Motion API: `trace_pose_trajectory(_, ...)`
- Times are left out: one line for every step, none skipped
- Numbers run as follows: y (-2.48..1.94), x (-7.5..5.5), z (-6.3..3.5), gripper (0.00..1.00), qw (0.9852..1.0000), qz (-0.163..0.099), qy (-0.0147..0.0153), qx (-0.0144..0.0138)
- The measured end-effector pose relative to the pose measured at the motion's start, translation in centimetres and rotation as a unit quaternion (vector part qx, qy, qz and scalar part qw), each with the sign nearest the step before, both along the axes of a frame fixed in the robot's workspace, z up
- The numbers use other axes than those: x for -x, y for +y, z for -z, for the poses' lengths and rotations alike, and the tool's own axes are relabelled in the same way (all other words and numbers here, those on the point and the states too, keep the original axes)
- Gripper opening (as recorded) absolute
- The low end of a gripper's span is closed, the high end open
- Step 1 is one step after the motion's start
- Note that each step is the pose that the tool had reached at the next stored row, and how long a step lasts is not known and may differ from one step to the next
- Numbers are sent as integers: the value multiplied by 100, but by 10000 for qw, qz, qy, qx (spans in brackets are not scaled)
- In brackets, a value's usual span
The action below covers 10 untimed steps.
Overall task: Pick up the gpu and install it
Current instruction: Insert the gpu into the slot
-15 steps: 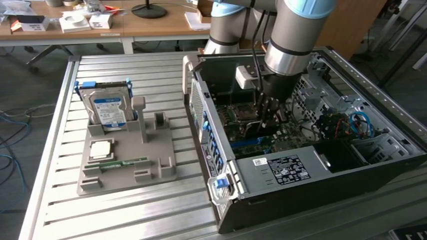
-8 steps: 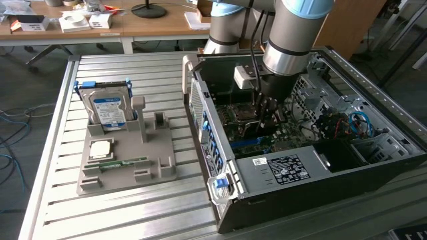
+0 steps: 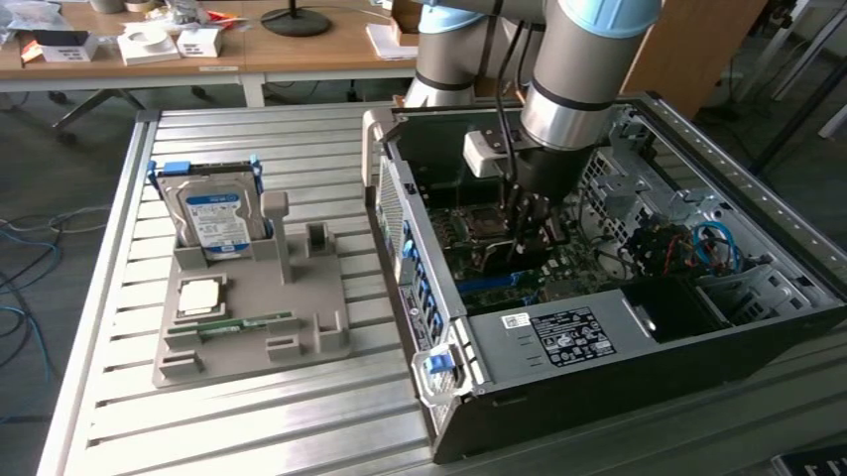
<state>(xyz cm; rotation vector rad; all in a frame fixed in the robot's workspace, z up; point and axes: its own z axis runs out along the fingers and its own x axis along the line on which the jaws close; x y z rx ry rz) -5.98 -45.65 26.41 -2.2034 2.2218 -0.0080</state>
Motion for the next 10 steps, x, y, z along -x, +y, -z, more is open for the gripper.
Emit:
trace_pose_trajectory(0, 3, 0, 26, 10000, 1, 0, 0)
trace_pose_trajectory(1, 7, 0, 26, 10000, 2, 0, 0)
trace_pose_trajectory(1, 7, 0, 26, 10000, 2, 0, 0)
trace_pose_trajectory(1, 8, 0, 26, 10000, 2, 0, 0)
trace_pose_trajectory(1, 12, 0, 26, 10000, 4, 0, 0)
trace_pose_trajectory(1, 15, 0, 26, 10000, 5, 0, 0)
trace_pose_trajectory(1, 19, 0, 26, 10000, 6, 0, 0)
trace_pose_trajectory(1, 24, 0, 26, 10000, 9, 0, 0)
trace_pose_trajectory(1, 28, 0, 26, 10000, 11, 0, 0)
trace_pose_trajectory(1, 28, 0, 26, 10000, 10, 0, 0)
